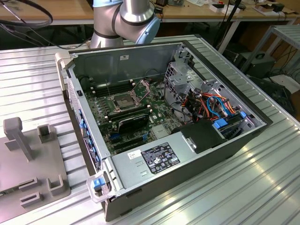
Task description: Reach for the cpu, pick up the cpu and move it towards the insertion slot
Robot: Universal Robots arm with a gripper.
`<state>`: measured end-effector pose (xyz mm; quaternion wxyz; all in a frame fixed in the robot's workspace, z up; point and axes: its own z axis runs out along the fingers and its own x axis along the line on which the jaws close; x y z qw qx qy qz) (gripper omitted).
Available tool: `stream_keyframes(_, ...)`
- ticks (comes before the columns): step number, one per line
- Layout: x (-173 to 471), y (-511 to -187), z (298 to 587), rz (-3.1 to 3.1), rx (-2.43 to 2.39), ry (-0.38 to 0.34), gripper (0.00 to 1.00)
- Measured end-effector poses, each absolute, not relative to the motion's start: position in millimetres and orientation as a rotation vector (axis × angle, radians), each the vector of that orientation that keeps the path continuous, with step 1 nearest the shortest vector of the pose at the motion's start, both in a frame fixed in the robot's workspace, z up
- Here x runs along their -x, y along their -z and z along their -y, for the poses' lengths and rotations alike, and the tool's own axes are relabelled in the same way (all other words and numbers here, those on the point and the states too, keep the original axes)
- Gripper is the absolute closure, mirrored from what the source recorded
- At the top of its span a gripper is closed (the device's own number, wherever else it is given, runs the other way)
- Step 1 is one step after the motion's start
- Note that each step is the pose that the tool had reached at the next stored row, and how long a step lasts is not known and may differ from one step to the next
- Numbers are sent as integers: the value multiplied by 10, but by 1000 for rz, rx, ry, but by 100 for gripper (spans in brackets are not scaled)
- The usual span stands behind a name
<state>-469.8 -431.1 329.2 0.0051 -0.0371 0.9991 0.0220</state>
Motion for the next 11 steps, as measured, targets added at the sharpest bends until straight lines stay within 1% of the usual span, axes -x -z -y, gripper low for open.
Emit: stream_keyframes(11,4698,-3039,4315,-3133,116,-69,33)
